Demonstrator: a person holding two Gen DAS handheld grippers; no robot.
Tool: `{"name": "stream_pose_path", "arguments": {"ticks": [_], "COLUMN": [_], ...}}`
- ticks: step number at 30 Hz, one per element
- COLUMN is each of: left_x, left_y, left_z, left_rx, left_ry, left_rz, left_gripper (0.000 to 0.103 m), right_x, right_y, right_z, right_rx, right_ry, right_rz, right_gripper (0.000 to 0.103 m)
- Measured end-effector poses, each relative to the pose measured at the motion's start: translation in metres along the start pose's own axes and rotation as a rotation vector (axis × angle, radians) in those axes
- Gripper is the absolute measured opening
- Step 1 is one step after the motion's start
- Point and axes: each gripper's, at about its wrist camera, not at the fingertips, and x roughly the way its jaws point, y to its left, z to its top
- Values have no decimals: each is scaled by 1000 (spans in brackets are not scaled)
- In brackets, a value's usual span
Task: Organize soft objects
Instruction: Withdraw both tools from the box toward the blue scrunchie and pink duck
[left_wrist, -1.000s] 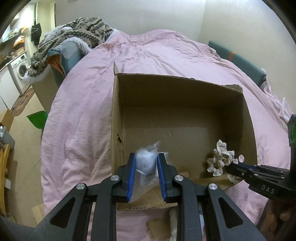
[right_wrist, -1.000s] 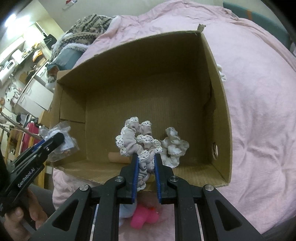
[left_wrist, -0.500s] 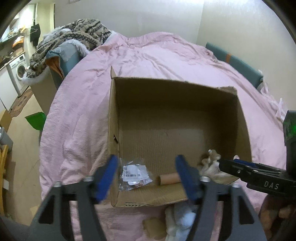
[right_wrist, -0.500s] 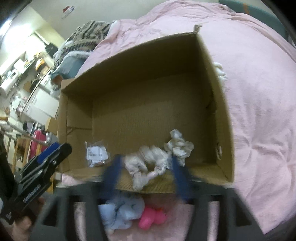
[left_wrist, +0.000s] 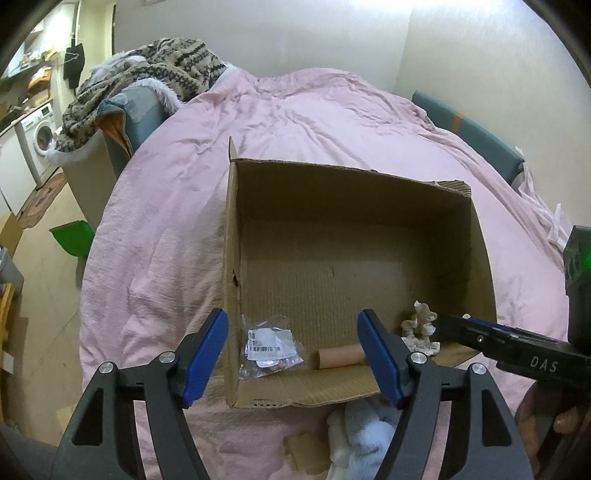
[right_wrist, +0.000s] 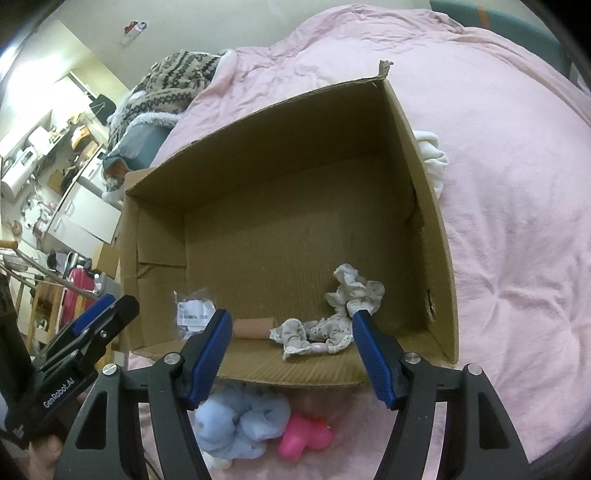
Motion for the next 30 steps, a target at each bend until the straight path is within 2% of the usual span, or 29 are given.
{"name": "stream_pose_path", "arguments": {"ticks": [13, 30], "left_x": [-26, -59], "left_y": [3, 15], "left_z": [-6, -30], "left_rx": [18, -52], "left_ry": [-24, -16], "left_rz": [19, 5], "left_gripper": [70, 70], "right_x": [-20, -48], "right_y": [0, 2], "right_z": [-9, -34], "right_rx": [0, -6], "right_ry": [-23, -57], "right_rz": [15, 23], "right_gripper": [71, 71]}}
